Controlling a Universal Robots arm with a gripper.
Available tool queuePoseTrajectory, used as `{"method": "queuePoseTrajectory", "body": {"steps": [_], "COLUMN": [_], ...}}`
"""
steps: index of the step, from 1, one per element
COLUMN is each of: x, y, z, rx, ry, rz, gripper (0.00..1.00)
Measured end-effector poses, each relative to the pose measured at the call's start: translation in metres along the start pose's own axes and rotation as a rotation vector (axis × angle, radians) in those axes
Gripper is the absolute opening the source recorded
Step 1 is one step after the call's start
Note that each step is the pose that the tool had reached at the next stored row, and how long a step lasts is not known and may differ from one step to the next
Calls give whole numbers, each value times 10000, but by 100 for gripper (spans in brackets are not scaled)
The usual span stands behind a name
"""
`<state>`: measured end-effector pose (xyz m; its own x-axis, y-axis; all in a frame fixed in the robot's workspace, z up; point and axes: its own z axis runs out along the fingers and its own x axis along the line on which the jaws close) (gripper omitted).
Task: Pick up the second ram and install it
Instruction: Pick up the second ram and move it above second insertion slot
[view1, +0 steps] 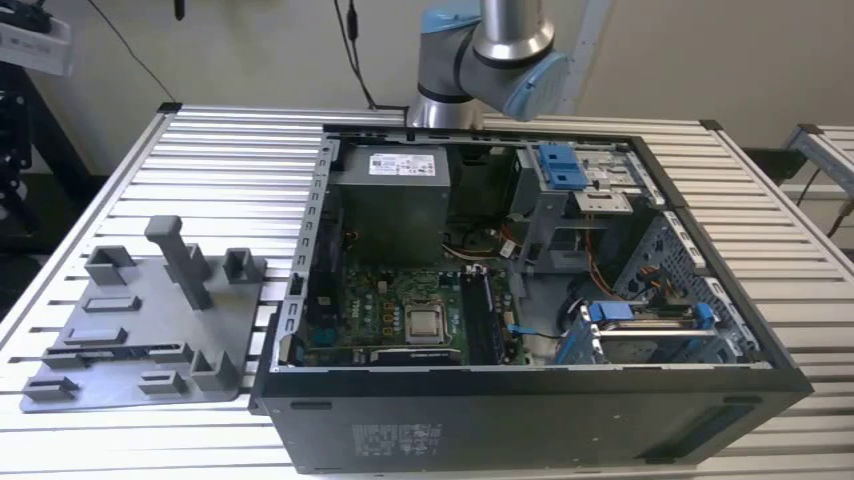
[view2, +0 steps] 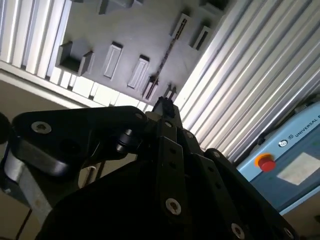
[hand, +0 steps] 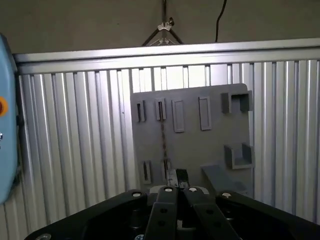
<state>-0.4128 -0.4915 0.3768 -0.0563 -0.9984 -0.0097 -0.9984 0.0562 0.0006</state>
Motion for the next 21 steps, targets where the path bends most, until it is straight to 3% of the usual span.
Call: {"method": "queuePoseTrajectory", "body": {"steps": [1,4,5,6,12,14,18,19,21], "x": [2,12,16,17,18,18,14,14,13], "y": [0,-1,-1,-2,-1,-1,-2,-1,-1], "z": [3,6,7,8,10,11,16,17,15], "rx": [-8,-37,-50,-84,-404,-448,-441,-419,-325], "ry": [-137,-662,-779,-811,-769,-632,-226,-171,-127], "rz": [-22,-45,-51,-63,-326,-417,-458,-458,-461], "gripper": [11,11,11,11,11,11,11,11,11]}}
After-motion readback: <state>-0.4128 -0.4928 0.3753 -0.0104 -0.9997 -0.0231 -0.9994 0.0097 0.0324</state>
